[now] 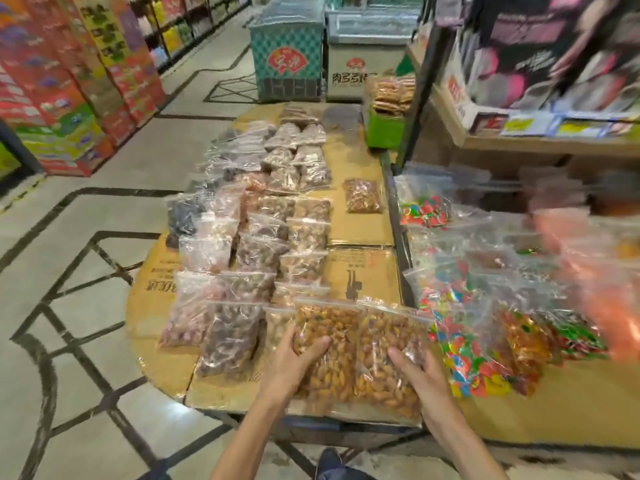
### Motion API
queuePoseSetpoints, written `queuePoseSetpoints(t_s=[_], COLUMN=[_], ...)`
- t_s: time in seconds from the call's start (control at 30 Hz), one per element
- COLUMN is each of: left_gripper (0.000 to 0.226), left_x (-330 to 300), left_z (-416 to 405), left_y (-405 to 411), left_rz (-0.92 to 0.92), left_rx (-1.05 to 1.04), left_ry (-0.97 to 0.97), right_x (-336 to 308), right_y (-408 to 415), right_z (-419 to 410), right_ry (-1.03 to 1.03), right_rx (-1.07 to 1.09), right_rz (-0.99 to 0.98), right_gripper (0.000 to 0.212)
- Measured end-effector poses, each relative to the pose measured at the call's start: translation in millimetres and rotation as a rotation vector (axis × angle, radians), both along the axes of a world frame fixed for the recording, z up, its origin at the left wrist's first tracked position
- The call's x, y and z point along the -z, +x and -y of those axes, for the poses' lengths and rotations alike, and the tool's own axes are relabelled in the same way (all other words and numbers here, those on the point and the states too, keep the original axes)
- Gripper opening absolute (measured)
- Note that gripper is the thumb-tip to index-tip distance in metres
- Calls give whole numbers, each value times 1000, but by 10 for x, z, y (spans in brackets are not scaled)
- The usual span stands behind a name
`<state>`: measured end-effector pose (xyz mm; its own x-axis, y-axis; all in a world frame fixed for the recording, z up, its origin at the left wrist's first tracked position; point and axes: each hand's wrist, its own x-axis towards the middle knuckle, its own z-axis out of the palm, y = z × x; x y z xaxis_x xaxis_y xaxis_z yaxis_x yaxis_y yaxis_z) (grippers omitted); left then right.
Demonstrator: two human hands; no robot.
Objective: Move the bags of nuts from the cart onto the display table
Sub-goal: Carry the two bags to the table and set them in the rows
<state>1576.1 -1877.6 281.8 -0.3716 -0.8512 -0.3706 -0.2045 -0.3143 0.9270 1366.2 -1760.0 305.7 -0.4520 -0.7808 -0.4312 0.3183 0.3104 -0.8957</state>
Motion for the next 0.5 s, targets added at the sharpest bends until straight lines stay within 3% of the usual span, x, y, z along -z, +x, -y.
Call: queuePoseSetpoints(t_s=[0.07,0.13,0.2,0.27,0.4,0.5], left_gripper=[79,64,75,92,86,101], left_x=[-41,-94,-121,-100,-100,-18], left_z=[219,429,660,889,1312,1692], left_y=[-219,-438,-657,-877,-1339,-1653], left_rz=[-21,-26,-19,8,-6,7], left_rx=[36,66,69,94,127,116], left_ry=[-11,-19,-42,-57,-60,-42], right_x=[23,37,30,40,-2,110], right_y=[-152,-329,-487,-666,-996,-1246], right_z=[166,313,447,599,906,1104], right_ry=[-8,-16,6,31,22,54], right_rx=[26,72,108,104,165,178], right_rz=[-16,28,84,65,121,113], right_gripper=[104,105,102,117,96,112])
